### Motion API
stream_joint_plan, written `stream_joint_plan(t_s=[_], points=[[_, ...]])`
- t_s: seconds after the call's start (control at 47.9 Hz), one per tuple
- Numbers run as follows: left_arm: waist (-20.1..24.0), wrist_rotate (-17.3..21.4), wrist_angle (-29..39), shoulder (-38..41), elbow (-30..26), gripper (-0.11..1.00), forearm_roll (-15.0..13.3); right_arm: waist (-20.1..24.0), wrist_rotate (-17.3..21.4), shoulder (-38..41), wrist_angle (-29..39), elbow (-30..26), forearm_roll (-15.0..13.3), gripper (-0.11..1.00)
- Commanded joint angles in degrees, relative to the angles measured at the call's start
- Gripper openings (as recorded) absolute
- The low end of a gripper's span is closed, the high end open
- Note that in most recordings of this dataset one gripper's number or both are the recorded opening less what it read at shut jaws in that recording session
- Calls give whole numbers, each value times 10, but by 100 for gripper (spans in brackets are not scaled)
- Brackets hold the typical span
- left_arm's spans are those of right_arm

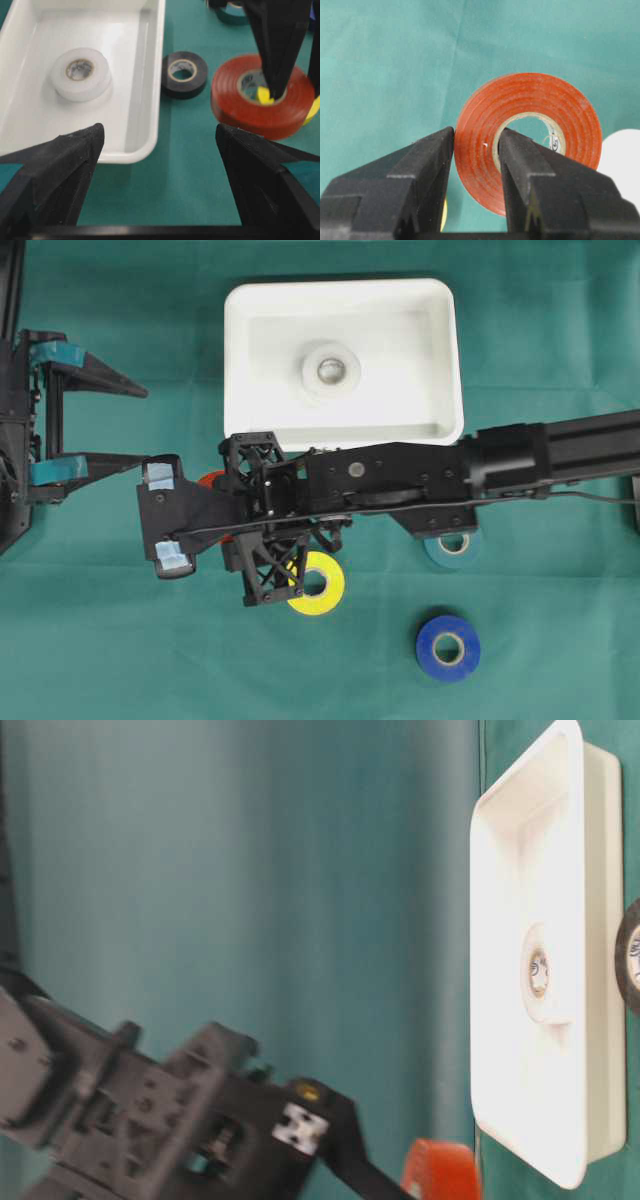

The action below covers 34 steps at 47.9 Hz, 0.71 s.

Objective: Pick up the tape from a random location and place it into the white case.
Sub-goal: 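Lift the red tape roll with the right gripper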

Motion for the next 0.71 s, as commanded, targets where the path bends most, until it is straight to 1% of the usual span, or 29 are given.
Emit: stream_joint_plan(t_s=[0.0,0.209,0.689], points=[[-1,0,-4,3,-6,97,-1,2,-1,-40,11,-13,-2,31],[-1,0,-4,3,-6,97,-1,2,-1,-63,19,-14,-1,31],[-1,0,-6,3,-6,97,-1,3,2,-63,18,-14,-5,31]])
